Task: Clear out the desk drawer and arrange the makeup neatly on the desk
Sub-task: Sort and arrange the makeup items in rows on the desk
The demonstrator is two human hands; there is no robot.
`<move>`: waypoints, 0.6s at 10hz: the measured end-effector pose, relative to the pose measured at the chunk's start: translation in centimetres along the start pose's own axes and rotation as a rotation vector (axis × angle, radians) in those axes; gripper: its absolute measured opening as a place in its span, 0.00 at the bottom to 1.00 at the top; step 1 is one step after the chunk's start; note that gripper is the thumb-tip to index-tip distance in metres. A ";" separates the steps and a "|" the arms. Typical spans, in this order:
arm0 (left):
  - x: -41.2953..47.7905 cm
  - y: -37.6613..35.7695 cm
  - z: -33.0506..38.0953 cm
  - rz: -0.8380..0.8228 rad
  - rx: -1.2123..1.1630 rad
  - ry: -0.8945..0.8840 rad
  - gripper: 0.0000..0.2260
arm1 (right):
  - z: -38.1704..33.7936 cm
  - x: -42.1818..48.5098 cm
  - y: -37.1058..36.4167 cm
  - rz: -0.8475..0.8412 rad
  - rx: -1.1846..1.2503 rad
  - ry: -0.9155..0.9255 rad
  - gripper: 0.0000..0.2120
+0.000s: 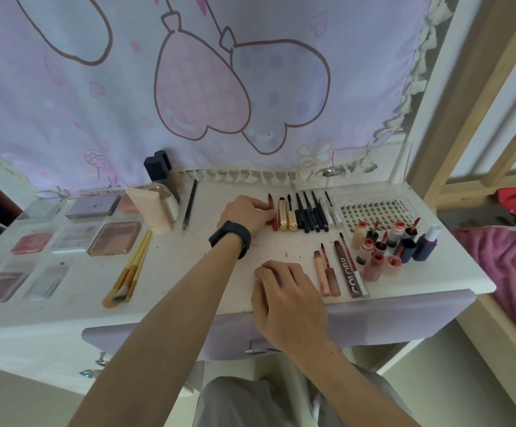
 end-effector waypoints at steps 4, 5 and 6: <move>-0.3 0.0 0.7 -0.065 0.005 0.036 0.11 | 0.0 0.0 0.1 0.012 0.001 0.003 0.12; -0.9 1.5 0.6 0.003 0.049 0.019 0.08 | 0.0 -0.1 0.1 0.009 0.004 0.004 0.12; -1.2 4.1 -0.4 0.105 0.289 -0.029 0.13 | 0.1 -0.2 -0.1 -0.004 0.010 0.004 0.12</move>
Point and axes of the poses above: each hand's wrist, its own x-axis towards the middle knuckle, its own y-axis out of the back of the hand, z = x × y, the point moved 7 cm from there along x, towards the middle knuckle, and after that the axes turned 7 degrees about -x, right-handed, at the moved point
